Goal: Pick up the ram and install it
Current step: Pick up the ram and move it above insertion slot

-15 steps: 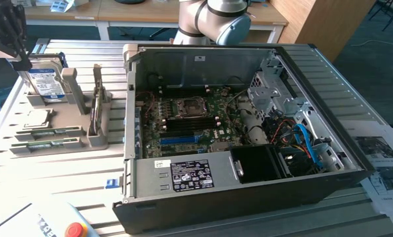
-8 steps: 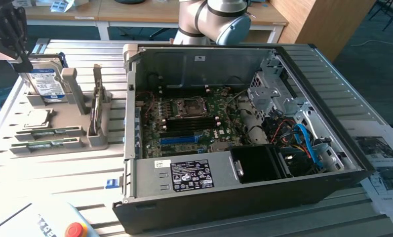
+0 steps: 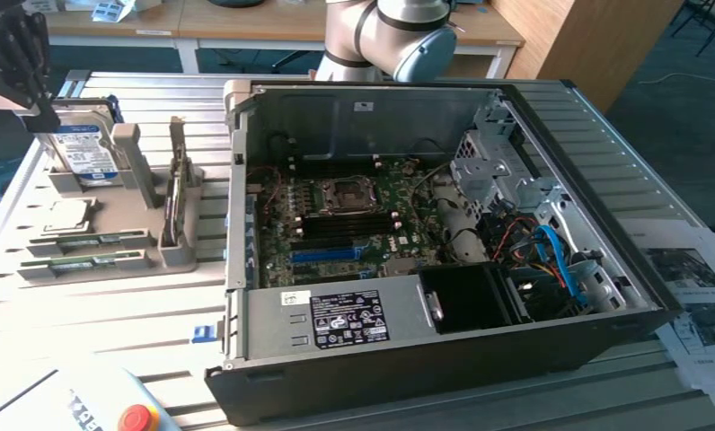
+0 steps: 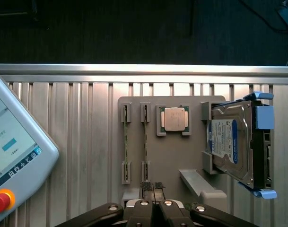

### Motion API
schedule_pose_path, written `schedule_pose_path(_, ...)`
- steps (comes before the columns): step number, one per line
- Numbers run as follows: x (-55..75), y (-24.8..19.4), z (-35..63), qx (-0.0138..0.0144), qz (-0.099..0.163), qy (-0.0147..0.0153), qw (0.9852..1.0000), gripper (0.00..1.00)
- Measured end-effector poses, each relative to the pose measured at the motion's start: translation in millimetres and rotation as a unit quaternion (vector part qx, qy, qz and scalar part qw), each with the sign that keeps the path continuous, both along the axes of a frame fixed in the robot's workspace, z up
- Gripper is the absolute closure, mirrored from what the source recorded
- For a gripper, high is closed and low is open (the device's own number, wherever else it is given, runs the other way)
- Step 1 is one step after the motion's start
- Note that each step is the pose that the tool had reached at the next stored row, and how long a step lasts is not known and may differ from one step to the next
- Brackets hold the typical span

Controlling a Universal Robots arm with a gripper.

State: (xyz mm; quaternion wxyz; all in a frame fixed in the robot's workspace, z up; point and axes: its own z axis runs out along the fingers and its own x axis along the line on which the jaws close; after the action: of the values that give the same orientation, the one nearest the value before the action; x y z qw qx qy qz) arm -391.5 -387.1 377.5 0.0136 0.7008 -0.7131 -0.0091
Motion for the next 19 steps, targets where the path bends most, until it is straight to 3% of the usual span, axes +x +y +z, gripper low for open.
schedule_pose_path(1,0.0,0.0,0.0,0.0000,0.000,0.0000,1.0000,0.84)
schedule_pose_path(3,0.0,0.0,0.0,0.0000,0.000,0.0000,1.0000,0.84)
schedule_pose_path(4,0.0,0.0,0.0,0.0000,0.000,0.0000,1.0000,0.76)
schedule_pose_path(19,0.0,0.0,0.0,0.0000,0.000,0.0000,1.0000,0.75)
